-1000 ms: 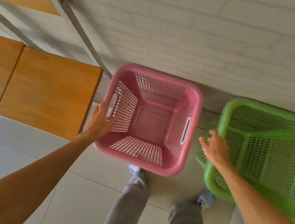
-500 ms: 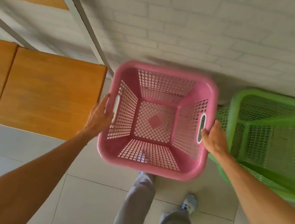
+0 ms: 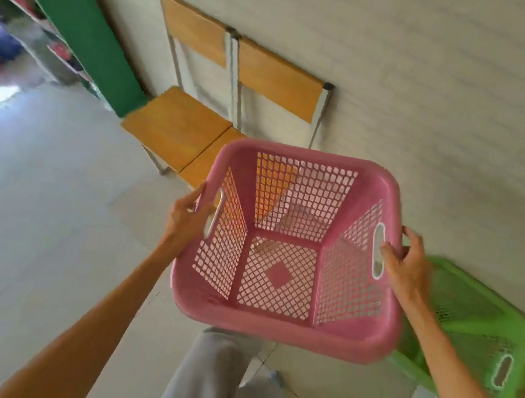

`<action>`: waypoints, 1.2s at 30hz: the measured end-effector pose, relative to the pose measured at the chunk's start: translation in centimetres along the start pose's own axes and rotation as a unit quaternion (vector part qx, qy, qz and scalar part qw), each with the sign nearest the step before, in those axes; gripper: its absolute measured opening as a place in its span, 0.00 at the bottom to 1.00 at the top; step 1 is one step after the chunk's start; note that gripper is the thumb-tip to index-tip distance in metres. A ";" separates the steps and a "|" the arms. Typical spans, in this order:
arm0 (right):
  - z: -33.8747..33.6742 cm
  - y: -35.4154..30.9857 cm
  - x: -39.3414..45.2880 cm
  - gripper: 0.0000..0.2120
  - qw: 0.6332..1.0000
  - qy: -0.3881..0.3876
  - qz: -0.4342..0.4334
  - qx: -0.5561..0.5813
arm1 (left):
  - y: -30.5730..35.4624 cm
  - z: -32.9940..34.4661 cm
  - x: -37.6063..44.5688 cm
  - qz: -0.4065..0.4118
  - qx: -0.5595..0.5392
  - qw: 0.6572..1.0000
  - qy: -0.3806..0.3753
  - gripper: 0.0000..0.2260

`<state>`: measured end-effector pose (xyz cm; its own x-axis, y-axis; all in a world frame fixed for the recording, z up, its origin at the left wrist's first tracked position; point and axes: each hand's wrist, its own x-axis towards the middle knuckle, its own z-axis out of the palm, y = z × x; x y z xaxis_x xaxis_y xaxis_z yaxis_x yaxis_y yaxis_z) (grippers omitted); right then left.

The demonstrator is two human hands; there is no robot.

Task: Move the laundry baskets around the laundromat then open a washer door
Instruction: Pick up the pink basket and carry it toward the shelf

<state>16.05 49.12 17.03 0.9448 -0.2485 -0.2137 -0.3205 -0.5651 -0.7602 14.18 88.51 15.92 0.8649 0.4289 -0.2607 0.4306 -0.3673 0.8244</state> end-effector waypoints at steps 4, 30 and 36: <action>3.3 -8.1 -4.3 0.21 0.996 -0.074 -0.055 -0.001 | -4.3 -11.1 -4.7 -0.036 -0.034 0.997 0.053 0.23; 56.9 -46.6 -27.3 0.22 0.882 -0.379 -0.280 -0.028 | -30.7 -63.6 -13.1 -0.188 -0.129 0.888 0.400 0.28; 65.4 -53.0 -21.9 0.22 0.900 -0.361 -0.244 0.003 | -32.2 -70.2 0.7 -0.154 -0.138 0.901 0.382 0.24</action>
<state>16.76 135.99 21.89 0.7719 0.6053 -0.1946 0.1426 -0.4632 -0.8747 -17.12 158.54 24.45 0.2396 0.9571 -0.1632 0.4474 0.0404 0.8934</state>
